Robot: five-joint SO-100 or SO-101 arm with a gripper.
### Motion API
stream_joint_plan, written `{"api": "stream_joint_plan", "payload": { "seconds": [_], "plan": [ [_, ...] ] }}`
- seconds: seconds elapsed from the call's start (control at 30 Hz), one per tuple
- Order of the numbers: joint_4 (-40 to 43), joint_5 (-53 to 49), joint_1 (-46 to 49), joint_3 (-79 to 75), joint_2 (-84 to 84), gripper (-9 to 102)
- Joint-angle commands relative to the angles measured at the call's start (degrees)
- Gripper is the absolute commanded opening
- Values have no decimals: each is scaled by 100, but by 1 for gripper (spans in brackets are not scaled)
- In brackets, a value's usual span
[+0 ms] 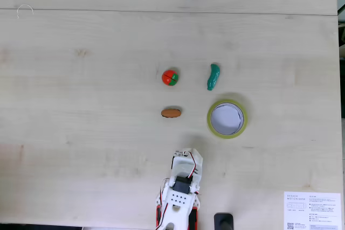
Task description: Grasp a cucumber and put it in the hole.
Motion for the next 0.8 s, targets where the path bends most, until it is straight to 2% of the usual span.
{"api": "stream_joint_plan", "payload": {
  "seconds": [0.0, 0.77],
  "plan": [
    [-26, 35, -26, 97, 9, 0],
    [-193, 18, -26, 18, 18, 0]
  ]
}}
